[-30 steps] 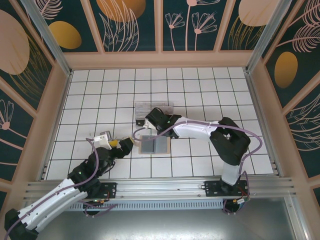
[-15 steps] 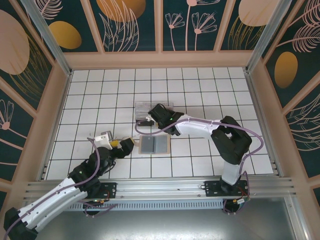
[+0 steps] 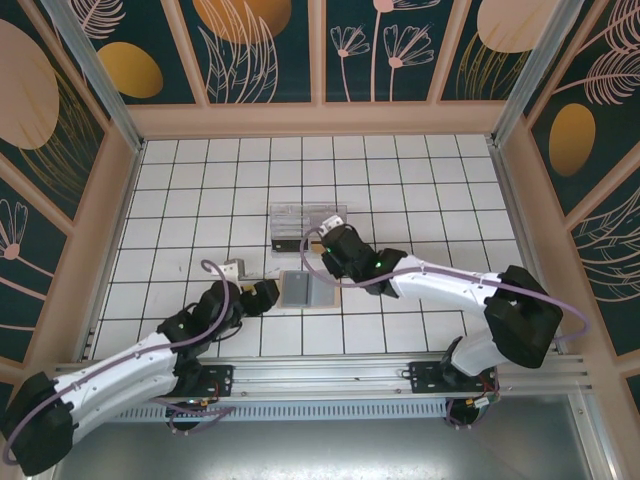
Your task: Take the credit cards out of the card holder
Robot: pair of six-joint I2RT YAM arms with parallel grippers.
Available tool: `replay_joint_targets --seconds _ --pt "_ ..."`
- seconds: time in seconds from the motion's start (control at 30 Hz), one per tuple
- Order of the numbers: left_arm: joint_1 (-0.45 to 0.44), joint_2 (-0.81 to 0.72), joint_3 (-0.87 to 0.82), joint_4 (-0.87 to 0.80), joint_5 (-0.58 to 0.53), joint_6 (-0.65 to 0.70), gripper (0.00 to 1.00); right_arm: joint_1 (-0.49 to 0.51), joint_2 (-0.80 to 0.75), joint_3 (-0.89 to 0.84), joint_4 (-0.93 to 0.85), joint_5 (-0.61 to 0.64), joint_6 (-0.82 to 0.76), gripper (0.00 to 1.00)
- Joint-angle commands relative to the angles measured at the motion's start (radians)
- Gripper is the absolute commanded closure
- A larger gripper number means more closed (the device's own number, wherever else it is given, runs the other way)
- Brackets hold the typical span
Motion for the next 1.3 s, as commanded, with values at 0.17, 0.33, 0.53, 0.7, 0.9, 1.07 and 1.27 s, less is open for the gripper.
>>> replay_joint_targets --seconds 0.17,0.33,0.53,0.7,0.9,1.07,1.27 --pt "0.003 0.193 0.109 0.069 0.083 -0.013 0.45 0.048 -0.01 -0.16 0.159 -0.127 0.301 0.64" --pt "0.003 0.286 0.162 0.048 0.092 0.012 0.5 0.048 -0.003 -0.232 0.214 -0.159 0.327 0.67" --pt "0.003 0.361 0.19 0.04 0.099 0.017 0.53 0.044 0.019 -0.272 0.26 -0.181 0.335 0.72" --pt "0.003 0.413 0.2 0.056 0.123 0.019 0.57 0.032 0.06 -0.297 0.299 -0.202 0.333 0.76" --pt "0.003 0.507 0.219 0.07 0.134 0.034 0.6 0.025 0.093 -0.291 0.306 -0.215 0.328 0.77" --pt "0.003 0.564 0.233 0.081 0.144 0.046 0.59 0.024 0.087 -0.294 0.299 -0.212 0.328 0.76" --pt "0.003 0.59 0.229 0.099 0.159 0.047 0.6 0.023 0.086 -0.291 0.297 -0.214 0.329 0.76"
